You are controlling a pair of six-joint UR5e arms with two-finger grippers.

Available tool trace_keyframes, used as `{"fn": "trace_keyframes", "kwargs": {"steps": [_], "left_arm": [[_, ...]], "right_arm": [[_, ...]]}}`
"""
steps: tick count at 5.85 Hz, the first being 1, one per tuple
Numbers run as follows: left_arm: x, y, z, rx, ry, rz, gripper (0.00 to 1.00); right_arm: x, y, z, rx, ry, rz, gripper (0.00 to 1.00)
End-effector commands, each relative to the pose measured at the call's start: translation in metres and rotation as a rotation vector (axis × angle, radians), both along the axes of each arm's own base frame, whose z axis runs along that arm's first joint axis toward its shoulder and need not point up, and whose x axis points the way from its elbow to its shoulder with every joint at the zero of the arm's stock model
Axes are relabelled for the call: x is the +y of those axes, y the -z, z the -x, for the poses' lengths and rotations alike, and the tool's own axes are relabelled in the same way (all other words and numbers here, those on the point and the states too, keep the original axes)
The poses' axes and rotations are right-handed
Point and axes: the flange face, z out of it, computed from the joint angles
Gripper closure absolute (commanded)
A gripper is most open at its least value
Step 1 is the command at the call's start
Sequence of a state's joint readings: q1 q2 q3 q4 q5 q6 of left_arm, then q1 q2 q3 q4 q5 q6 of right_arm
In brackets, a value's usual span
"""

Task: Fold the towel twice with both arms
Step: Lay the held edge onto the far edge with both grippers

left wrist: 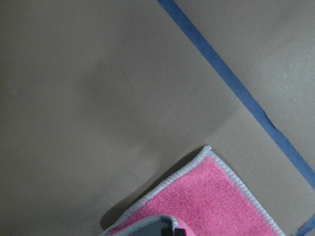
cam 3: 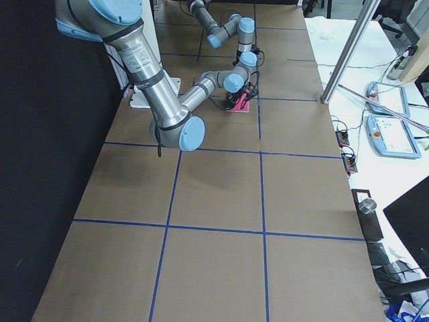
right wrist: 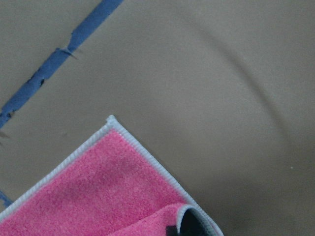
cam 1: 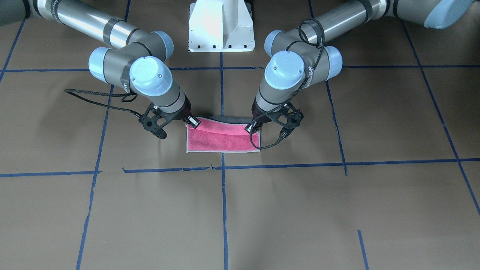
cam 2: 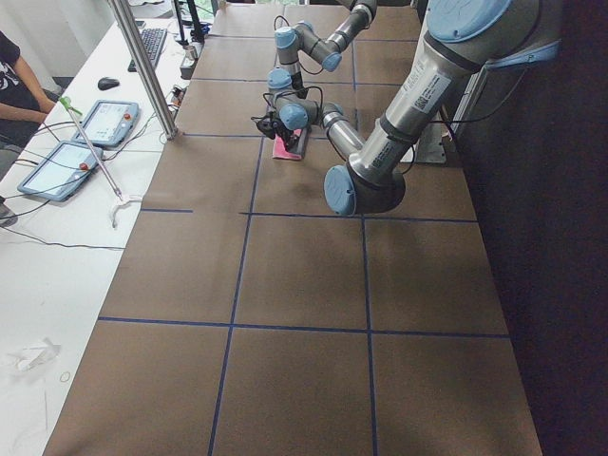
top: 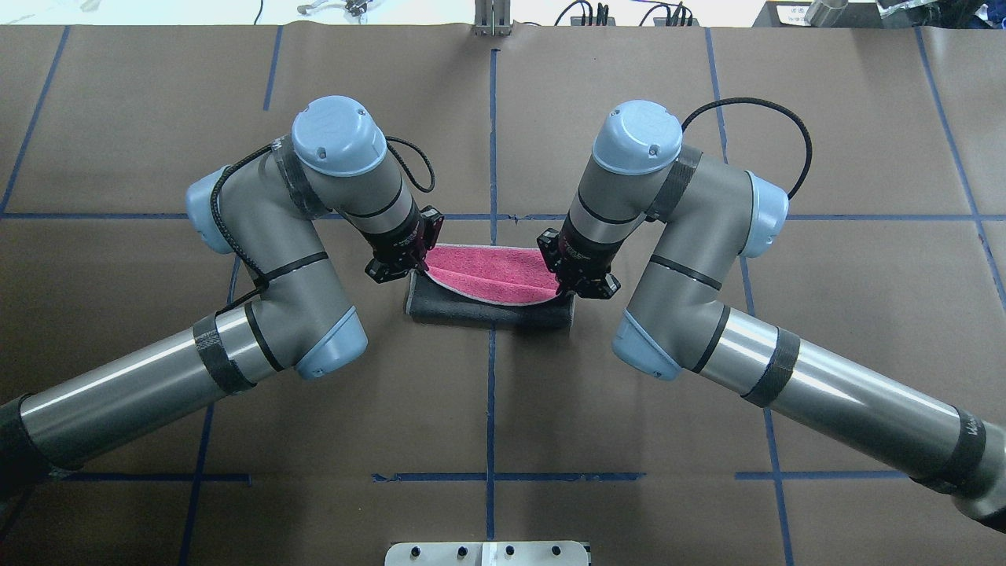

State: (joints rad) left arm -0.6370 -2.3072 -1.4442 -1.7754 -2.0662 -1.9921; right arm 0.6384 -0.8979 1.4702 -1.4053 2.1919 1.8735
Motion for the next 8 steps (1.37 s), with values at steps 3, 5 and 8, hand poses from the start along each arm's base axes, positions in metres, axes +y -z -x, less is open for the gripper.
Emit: {"fn": "trace_keyframes", "kwargs": {"steps": [3,5,8], "left_arm": [[-0.019,-0.011,0.0,0.006,0.029,0.006,1.0],[-0.022,-0.012,0.001,0.005,0.031,0.005,1.0],[-0.038,-0.02,0.006,0.077,0.049,-0.067,0.45]], "right_arm": [[-0.016,-0.005,-0.005,-0.016,-0.011,0.005,1.0],[-0.022,-0.003,-0.007,-0.018,-0.013,0.007,1.0],[-0.033,-0.005,-0.016,-0.047,0.058,-0.142,0.27]]}}
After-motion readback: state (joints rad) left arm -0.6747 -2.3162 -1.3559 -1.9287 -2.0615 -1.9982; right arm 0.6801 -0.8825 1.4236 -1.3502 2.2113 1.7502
